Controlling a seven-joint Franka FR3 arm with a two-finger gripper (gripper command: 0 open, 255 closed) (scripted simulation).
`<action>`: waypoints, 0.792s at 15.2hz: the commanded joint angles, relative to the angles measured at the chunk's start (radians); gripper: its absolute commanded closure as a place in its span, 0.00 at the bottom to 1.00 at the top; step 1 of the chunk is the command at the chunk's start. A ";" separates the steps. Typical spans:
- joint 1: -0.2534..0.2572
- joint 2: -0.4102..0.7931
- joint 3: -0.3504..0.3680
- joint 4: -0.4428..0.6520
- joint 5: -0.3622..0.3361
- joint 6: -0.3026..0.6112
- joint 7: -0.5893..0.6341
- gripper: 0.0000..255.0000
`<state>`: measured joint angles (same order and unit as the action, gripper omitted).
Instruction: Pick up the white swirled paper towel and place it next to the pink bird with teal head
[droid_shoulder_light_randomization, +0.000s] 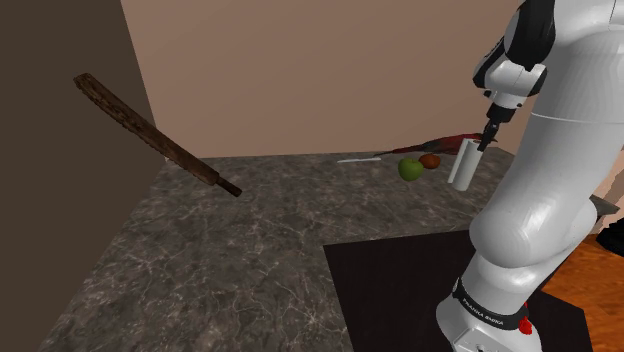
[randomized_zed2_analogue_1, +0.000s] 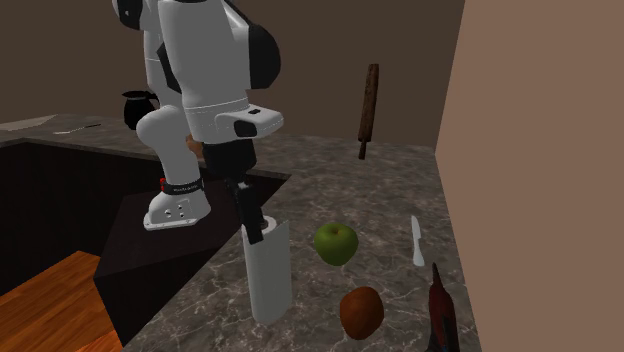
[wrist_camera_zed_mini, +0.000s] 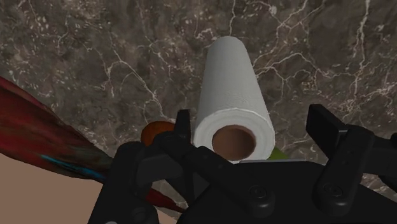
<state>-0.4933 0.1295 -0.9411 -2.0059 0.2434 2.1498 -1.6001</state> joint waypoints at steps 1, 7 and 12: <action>0.000 0.000 0.000 0.000 0.000 0.000 0.000 0.00; 0.020 -0.081 -0.015 0.065 -0.088 -0.106 0.060 0.00; 0.019 -0.081 -0.015 0.065 -0.088 -0.106 0.060 0.00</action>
<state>-0.4742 0.0483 -0.9558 -1.9411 0.1555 2.0445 -1.5407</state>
